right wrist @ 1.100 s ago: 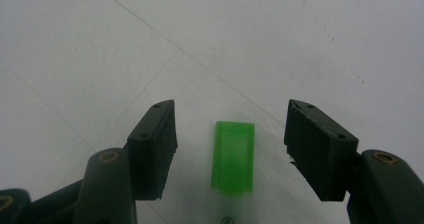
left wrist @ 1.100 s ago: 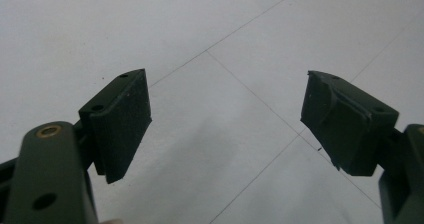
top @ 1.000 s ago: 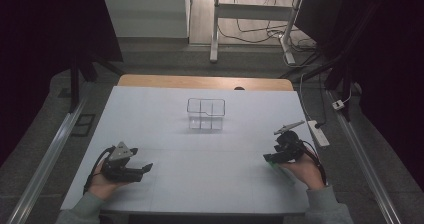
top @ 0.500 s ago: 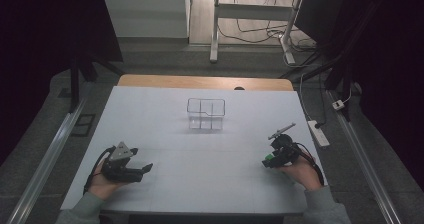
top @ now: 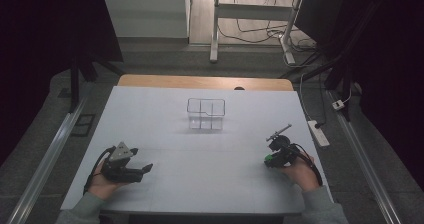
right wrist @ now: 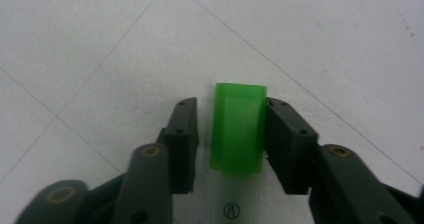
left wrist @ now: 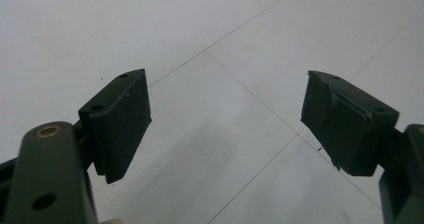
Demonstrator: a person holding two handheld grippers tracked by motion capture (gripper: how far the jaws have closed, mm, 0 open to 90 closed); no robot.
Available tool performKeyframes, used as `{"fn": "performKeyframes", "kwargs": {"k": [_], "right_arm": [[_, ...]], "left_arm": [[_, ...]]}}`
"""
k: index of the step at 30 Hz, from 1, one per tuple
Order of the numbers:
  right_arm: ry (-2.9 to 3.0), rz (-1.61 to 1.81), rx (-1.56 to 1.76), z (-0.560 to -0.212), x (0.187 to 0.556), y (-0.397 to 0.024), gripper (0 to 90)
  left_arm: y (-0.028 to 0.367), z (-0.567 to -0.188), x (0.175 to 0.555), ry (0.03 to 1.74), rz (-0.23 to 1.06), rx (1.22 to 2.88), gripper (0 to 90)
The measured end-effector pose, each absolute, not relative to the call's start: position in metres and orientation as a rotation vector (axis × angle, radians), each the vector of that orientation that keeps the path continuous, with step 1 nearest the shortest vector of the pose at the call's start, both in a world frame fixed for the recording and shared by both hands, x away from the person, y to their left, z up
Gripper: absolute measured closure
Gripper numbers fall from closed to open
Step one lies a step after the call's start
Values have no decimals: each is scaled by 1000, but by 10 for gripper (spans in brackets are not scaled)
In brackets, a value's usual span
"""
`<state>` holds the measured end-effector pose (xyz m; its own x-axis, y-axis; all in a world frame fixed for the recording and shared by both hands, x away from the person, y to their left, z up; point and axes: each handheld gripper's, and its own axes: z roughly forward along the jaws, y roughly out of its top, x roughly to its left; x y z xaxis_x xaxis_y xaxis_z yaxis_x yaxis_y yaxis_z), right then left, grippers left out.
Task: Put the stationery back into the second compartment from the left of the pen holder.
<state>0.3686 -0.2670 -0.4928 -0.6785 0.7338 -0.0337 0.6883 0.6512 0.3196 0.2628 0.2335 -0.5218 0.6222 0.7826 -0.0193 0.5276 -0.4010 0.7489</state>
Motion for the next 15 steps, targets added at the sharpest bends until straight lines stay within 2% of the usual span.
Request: {"fn": "performKeyframes", "kwargs": {"k": [2,15], "right_arm": [[2706,427,1186,-492,368,-267,660],[2702,451,1183,-490,368,-267,667]], "left_arm": [[233,-522,263,1023,437,2100,197],[234,-522,263,1024,437,2099,197]]}}
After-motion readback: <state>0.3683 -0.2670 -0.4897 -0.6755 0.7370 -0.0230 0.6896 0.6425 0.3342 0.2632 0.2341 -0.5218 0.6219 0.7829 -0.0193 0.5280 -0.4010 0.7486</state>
